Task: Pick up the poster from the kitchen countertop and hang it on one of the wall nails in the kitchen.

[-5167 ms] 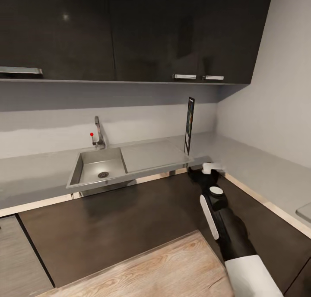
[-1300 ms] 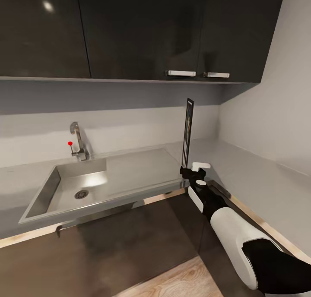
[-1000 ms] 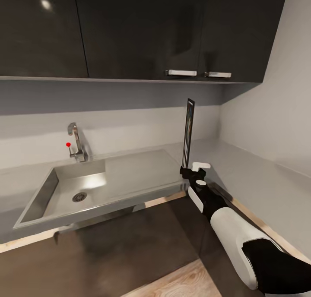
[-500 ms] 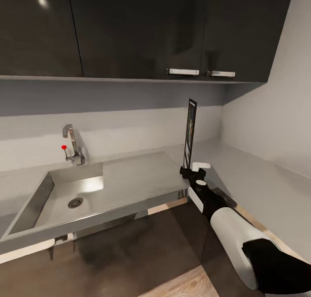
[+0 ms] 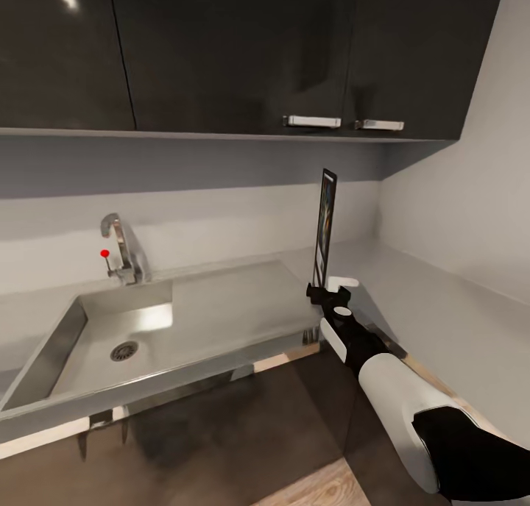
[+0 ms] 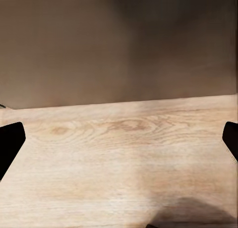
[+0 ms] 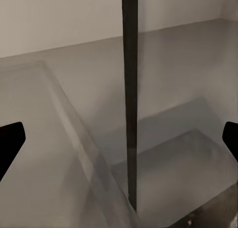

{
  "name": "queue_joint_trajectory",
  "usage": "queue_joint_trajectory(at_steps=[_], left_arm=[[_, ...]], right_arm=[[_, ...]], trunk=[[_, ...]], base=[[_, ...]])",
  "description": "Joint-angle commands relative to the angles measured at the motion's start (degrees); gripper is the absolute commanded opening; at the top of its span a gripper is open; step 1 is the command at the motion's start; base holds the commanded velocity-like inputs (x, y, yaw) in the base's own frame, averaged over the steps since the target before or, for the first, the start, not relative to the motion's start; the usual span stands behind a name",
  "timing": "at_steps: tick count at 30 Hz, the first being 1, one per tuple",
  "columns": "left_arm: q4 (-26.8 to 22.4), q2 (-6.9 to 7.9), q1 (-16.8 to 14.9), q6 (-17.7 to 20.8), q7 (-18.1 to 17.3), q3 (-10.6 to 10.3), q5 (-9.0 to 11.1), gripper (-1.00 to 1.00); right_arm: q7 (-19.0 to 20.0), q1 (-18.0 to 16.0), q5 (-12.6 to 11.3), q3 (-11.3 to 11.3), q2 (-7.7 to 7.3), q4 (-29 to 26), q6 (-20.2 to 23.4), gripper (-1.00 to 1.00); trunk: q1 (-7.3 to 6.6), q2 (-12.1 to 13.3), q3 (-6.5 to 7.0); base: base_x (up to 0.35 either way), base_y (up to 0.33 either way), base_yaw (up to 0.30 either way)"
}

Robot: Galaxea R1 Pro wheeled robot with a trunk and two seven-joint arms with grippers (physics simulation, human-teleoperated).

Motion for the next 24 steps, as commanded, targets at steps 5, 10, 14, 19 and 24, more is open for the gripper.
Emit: queue_joint_trajectory(at_steps=[5, 10, 14, 19, 24], left_arm=[[-0.1, -0.03, 0.0, -0.1, -0.4, 0.2, 0.0, 1.00], [-0.1, -0.03, 0.0, -0.1, -0.4, 0.2, 0.0, 1.00], [-0.1, -0.03, 0.0, -0.1, -0.4, 0.2, 0.0, 1.00], [-0.1, -0.03, 0.0, -0.1, -0.4, 0.2, 0.0, 1.00], [-0.1, -0.03, 0.0, -0.1, -0.4, 0.2, 0.0, 1.00]], right_arm=[[-0.4, -0.1, -0.6, 0.5, -0.04, 0.0, -0.1, 1.00], [-0.4, -0.1, -0.6, 0.5, -0.04, 0.0, -0.1, 1.00], [-0.4, 0.0, -0.6, 0.5, -0.04, 0.0, -0.1, 1.00], [-0.4, 0.0, -0.6, 0.5, -0.04, 0.0, -0.1, 1.00], [-0.4, 0.0, -0.6, 0.5, -0.04, 0.0, -0.1, 1.00]], trunk=[[0.02, 0.0, -0.05], [0.02, 0.0, -0.05], [0.02, 0.0, -0.05], [0.02, 0.0, -0.05], [0.02, 0.0, -0.05]], base=[[0.131, -0.024, 0.000], [0.029, -0.005, 0.000], [0.011, -0.003, 0.000], [0.085, -0.074, 0.000], [0.073, -0.064, 0.000]])
